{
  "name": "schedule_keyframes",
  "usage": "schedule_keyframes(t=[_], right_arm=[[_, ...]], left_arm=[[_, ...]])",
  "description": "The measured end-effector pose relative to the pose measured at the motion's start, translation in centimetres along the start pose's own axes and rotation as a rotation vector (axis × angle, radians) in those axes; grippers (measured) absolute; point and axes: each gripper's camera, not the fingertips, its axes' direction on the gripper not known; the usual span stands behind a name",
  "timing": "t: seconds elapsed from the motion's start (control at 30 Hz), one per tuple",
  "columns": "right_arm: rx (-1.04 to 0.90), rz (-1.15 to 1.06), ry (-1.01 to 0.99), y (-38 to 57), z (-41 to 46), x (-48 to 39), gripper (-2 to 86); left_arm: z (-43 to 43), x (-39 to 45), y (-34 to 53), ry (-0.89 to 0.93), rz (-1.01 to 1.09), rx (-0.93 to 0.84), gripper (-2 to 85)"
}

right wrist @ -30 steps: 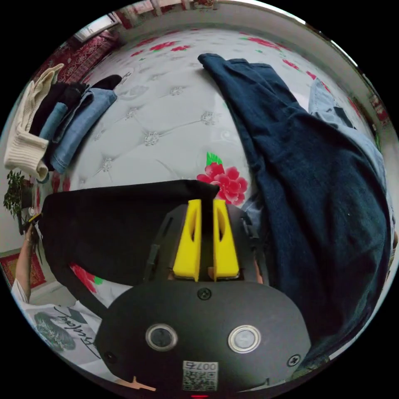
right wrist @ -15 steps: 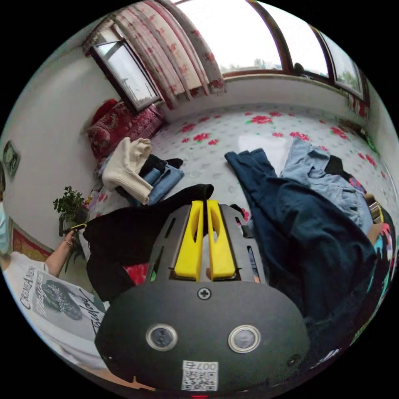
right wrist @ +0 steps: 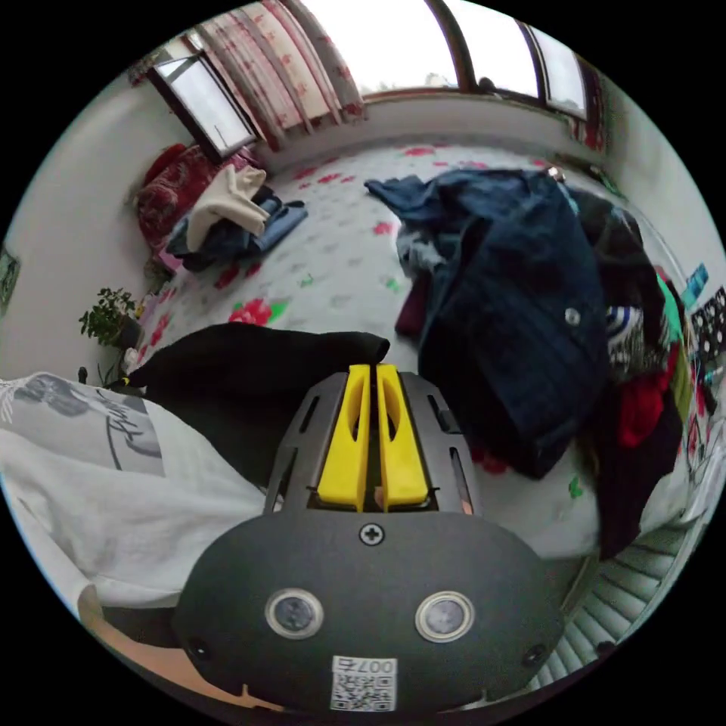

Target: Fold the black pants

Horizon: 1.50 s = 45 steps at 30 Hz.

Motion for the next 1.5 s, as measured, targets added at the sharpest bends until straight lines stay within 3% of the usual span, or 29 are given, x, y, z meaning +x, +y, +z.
schedule_keyframes(t=[0.1, 0.2, 0.53, 0.6, 0.7, 0.77, 0.83, 1.07, 1.23, 1.4, 1.5], right_arm=[[-0.103, 0.096, -0.024, 4.4, 3.5, 1.9, -0.2], [-0.119, 0.152, -0.045, 6.1, 5.2, 3.6, -0.2], [0.174, -0.028, 0.013, 8.3, -1.0, 4.2, -0.1], [0.122, -0.031, 0.053, 9.9, 0.3, 4.7, -0.1], [-0.111, 0.03, 0.075, 12.9, 5.6, 6.5, 0.0], [-0.27, 0.118, 0.034, 15.2, 9.3, 8.0, 0.2], [-0.294, 0.184, 0.017, 16.5, 10.2, 8.8, 0.7], [-0.032, 0.407, -0.248, 19.5, 8.2, 12.9, 4.3], [-0.076, 0.361, -0.194, 18.8, 10.0, 13.0, 4.8], [-0.305, 0.35, -0.082, 16.5, 12.9, 13.2, 2.0], [-0.126, 0.196, -0.071, 13.9, 8.8, 11.9, 1.0]], left_arm=[[2.0, 0.0, 1.4, -0.021, -0.029, -0.088, -1.0], [1.0, -0.2, 0.3, 0.004, -0.057, -0.06, -1.0], [-7.6, 1.2, -0.6, -0.023, 0.001, 0.118, -1.0], [-5.7, 0.5, 0.6, -0.058, -0.043, 0.034, -1.0], [-1.7, 0.3, 2.4, -0.088, -0.094, -0.123, -1.0], [-0.6, 1.0, 2.7, -0.105, -0.099, -0.154, -1.0], [-0.6, 2.1, 2.3, -0.145, -0.076, -0.167, -1.0], [-1.7, 3.5, 0.9, -0.182, -0.055, -0.176, -1.0], [-2.2, 4.7, 0.7, -0.214, -0.059, -0.185, -1.0], [-2.9, 5.0, 0.1, -0.221, -0.081, -0.192, -1.0], [-4.1, 5.5, -0.1, -0.221, -0.067, -0.167, -1.0]])
